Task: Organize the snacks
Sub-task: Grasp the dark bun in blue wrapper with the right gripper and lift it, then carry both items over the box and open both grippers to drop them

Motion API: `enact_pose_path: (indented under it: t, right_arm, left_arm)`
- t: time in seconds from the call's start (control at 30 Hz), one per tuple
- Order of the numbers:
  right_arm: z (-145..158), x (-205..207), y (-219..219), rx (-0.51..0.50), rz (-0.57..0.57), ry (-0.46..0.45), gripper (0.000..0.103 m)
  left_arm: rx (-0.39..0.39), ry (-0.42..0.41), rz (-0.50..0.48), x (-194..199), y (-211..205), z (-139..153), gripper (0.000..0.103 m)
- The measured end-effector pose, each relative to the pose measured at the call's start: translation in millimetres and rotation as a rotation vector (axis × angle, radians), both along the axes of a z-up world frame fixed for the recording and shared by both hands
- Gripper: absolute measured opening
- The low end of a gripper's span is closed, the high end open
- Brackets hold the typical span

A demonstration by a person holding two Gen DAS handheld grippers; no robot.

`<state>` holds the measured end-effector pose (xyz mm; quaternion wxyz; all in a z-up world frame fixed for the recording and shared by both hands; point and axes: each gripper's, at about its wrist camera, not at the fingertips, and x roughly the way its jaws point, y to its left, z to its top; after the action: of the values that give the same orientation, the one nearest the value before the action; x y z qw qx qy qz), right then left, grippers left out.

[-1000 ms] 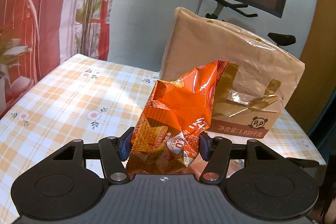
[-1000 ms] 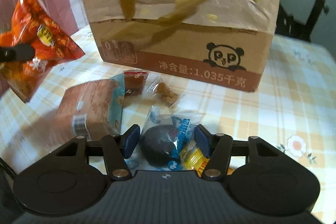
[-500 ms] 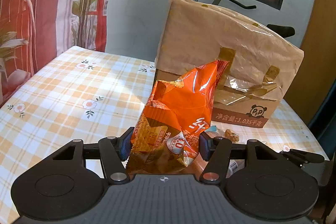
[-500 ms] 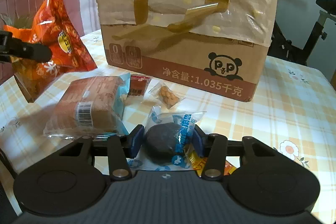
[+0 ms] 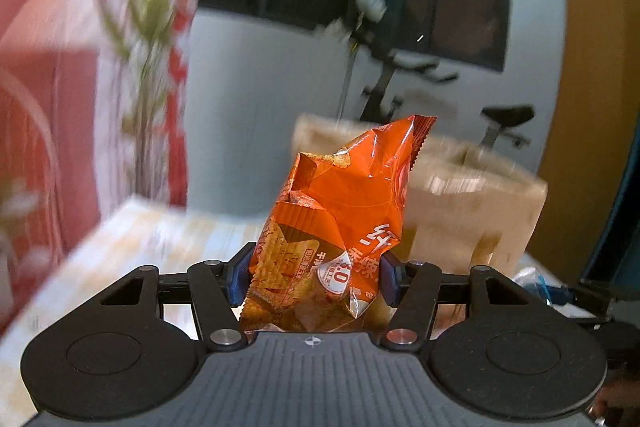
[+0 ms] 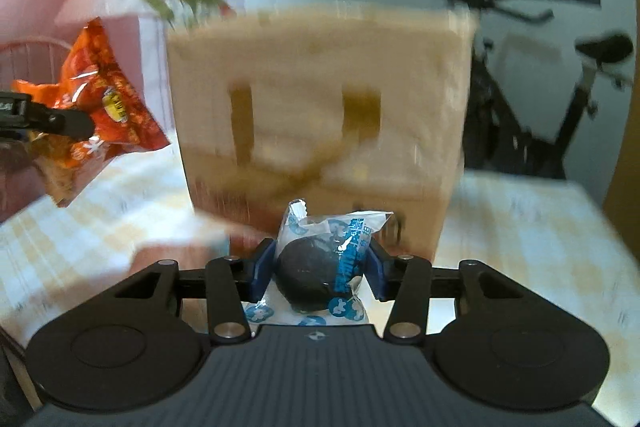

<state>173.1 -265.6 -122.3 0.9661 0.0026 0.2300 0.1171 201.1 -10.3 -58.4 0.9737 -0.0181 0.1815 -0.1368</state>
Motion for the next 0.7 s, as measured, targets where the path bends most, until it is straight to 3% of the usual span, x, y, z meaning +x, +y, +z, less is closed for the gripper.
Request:
enact_pose_path:
  t: [0.13, 0.3, 0.4, 0.57, 0.7]
  right_arm:
    - [42, 9, -8, 0.002, 0.015, -0.113, 0.049]
    - [92, 31, -17, 0.026, 0.019, -0.223, 0.049]
    - [114, 46, -22, 0.039, 0.02, -0.262, 0.049]
    - [130, 83, -26, 0.016, 0.012, -0.237, 0.049]
    - [128, 125, -26, -0.038, -0.019, -0.127, 0.049]
  left_arm:
    - [-0.038, -0.063, -0.053, 19, -12, 35, 0.063]
    - [-0.126, -0.082, -0.076, 53, -24, 67, 0.063]
    - [-0.107, -0.101, -0.083, 78, -38, 76, 0.063]
    - [-0.08, -0.034, -0.053, 134, -59, 71, 0.063]
    - [-0.007, -0.015, -0.047, 164, -77, 65, 0.064]
